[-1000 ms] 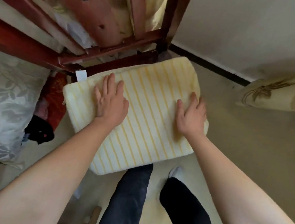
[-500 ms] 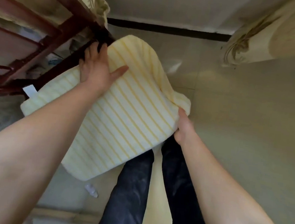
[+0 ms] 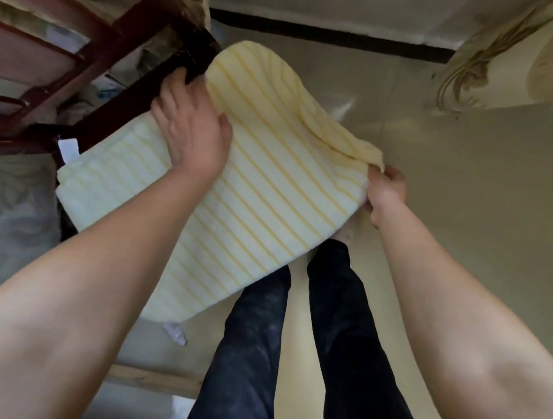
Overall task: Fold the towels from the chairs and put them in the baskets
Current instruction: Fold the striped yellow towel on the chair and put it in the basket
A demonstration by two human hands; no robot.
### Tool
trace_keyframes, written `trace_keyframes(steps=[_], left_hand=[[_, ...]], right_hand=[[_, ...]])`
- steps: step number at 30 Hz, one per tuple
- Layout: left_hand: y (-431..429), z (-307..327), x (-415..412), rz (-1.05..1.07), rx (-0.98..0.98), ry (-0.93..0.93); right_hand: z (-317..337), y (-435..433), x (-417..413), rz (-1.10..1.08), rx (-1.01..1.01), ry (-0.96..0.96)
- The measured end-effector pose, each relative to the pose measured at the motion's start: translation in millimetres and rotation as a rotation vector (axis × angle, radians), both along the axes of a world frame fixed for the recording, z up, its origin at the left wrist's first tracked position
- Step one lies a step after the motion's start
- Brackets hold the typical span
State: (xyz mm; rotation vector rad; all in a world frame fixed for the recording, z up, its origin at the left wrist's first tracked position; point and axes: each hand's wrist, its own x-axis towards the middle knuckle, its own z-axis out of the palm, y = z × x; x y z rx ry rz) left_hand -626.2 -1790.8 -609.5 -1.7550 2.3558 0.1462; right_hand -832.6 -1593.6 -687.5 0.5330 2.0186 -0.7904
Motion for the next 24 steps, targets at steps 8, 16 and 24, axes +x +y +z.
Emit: trace_keyframes(steps=[8,16,24], left_hand=[[119,-6,-72,-0.809,0.428,-0.026],[121,-29,-59,-0.837,0.336,0.003],[105,-8,-57,-0.572,0.457,0.33]], right_hand=[[7,15,4,0.289,-0.027,0.124],[7,55,-92,0.01,-0.011,0.026],[22,36,-76,-0.272,-0.123,-0.145]])
